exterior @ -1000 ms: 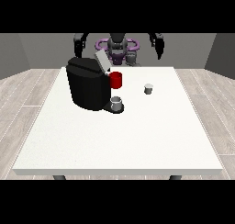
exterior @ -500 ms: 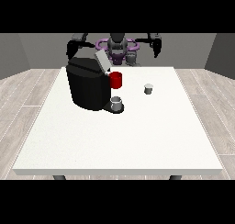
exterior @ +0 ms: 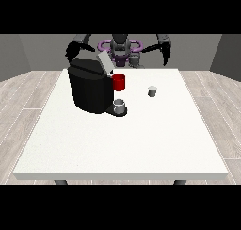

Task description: Insert the coffee pod into the coffee machine and close the lid

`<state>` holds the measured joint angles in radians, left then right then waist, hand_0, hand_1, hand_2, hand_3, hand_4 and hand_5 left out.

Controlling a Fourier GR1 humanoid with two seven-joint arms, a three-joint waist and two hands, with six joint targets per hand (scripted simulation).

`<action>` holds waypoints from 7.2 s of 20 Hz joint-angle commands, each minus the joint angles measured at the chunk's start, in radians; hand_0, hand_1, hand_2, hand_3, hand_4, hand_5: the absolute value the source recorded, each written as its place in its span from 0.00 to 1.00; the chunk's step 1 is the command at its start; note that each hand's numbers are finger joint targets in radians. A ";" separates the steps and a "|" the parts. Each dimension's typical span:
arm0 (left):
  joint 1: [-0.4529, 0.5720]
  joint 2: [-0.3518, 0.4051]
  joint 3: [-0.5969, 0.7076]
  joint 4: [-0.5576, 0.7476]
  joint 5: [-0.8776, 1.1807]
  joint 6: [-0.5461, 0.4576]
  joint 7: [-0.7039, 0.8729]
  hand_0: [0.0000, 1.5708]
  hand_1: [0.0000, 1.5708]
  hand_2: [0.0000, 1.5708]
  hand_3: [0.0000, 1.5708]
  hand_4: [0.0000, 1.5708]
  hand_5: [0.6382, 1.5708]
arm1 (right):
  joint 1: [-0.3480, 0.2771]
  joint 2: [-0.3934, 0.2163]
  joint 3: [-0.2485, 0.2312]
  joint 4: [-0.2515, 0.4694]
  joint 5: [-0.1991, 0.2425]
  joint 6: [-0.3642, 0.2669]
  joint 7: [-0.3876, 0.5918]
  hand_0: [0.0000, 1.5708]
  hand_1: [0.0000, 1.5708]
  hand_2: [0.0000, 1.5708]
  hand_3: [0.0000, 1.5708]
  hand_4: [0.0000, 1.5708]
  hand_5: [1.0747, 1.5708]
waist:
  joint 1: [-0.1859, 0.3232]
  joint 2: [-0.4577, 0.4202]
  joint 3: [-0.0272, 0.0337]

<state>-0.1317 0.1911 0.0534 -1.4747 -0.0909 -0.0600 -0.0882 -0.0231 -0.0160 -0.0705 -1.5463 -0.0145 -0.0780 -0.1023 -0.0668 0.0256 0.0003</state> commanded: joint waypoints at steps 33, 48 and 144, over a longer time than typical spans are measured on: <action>-0.385 0.141 0.021 0.710 -0.266 0.018 -0.040 0.48 0.48 0.52 0.33 0.00 1.00 | -0.169 -0.029 0.002 0.182 -0.006 -0.064 -0.015 0.00 0.00 0.00 0.00 0.27 1.00 | -0.047 0.156 -0.0002; -0.488 0.141 -0.034 0.824 -0.451 0.175 -0.086 0.44 0.44 0.54 0.41 0.18 1.00 | -0.215 0.009 0.048 0.190 0.045 -0.108 0.022 0.00 0.00 0.00 0.00 0.31 1.00 | -0.057 0.159 -0.0003; -1.062 0.268 0.077 0.884 -0.564 -0.113 -0.051 0.77 0.77 0.79 0.72 0.29 1.00 | -0.299 -0.013 0.029 0.171 -0.002 -0.097 0.021 0.00 0.00 0.00 0.00 0.24 1.00 | -0.234 0.264 -0.0002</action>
<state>-1.1845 0.4368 0.1257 -0.6048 -0.6529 -0.1534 -0.1193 -0.3328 -0.0451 -0.0649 -1.3609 -0.0377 -0.1578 -0.0775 -0.2915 0.2782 0.0008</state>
